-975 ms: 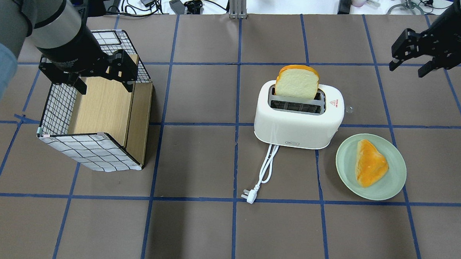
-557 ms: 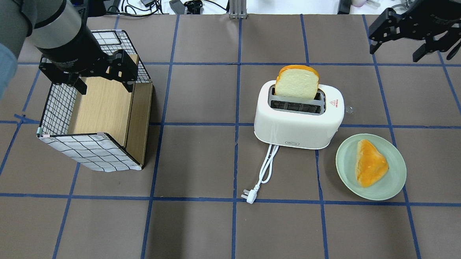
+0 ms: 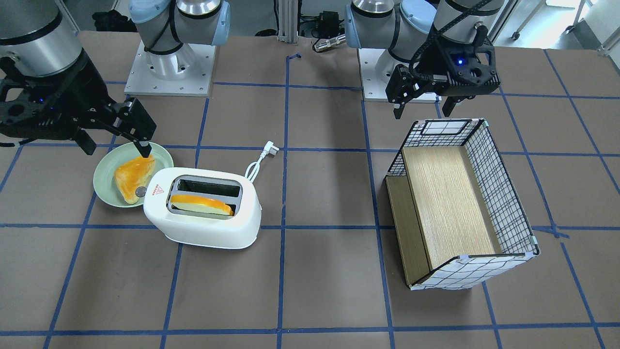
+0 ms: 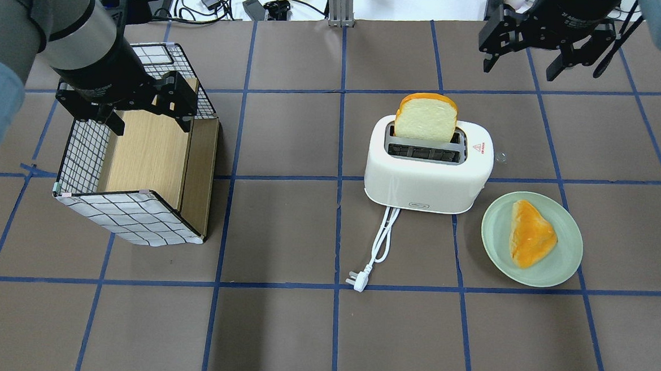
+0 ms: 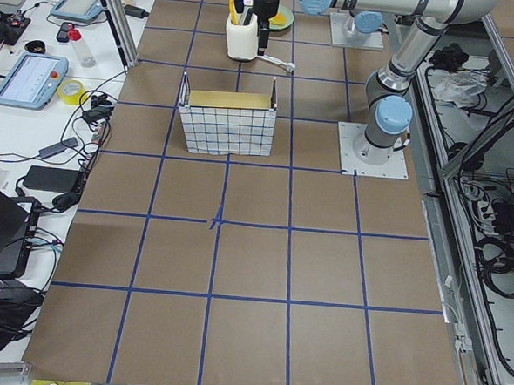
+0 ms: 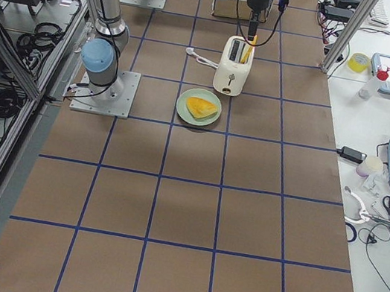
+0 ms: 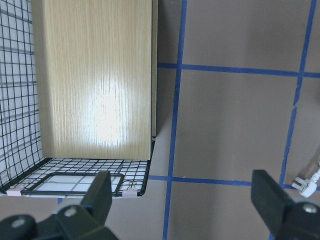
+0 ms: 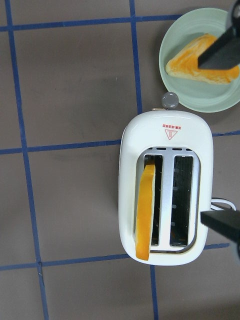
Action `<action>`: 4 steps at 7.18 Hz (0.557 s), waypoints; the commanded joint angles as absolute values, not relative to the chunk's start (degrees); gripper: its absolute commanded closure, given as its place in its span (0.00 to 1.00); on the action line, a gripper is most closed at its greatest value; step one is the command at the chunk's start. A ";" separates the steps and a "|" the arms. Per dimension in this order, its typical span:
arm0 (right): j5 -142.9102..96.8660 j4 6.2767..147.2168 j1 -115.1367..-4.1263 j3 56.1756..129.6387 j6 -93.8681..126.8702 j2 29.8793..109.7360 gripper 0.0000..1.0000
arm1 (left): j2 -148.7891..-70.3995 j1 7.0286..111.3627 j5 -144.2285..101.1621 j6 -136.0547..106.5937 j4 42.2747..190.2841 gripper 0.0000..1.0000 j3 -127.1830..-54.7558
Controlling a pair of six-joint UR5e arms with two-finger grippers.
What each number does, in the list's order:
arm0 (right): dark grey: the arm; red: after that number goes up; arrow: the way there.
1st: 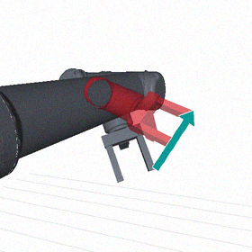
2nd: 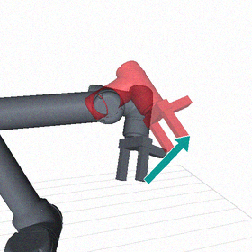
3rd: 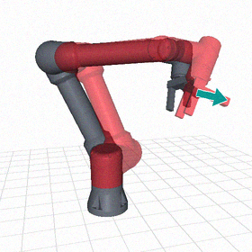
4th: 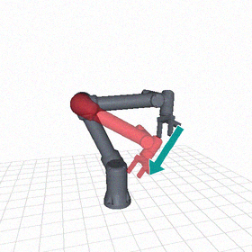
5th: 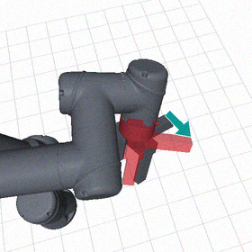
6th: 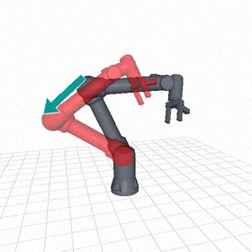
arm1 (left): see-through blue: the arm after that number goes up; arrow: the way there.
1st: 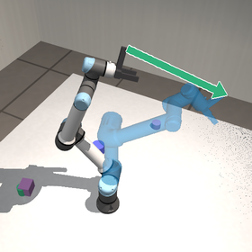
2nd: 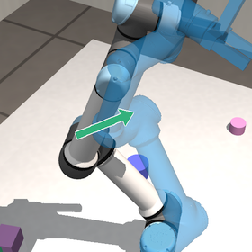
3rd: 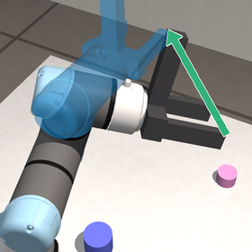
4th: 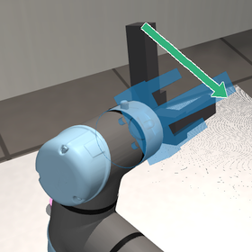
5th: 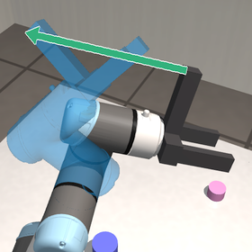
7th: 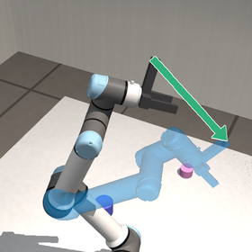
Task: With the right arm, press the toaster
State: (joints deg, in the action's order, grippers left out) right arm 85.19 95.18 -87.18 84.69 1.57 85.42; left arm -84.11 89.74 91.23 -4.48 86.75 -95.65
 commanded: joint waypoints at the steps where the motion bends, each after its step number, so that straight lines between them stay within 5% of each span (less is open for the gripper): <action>1: 85.08 95.62 -88.68 84.73 -2.34 84.99 0.00 | -84.11 89.74 91.32 -4.48 86.75 0.00 -95.63; 4: 85.17 95.45 -89.03 84.73 -3.34 85.08 0.00 | -84.20 89.74 91.23 -4.48 86.75 0.00 -95.62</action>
State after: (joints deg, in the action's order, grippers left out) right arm 85.10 95.41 -88.81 84.72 -2.78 85.05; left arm -84.16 89.74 91.28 -4.48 86.75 -95.63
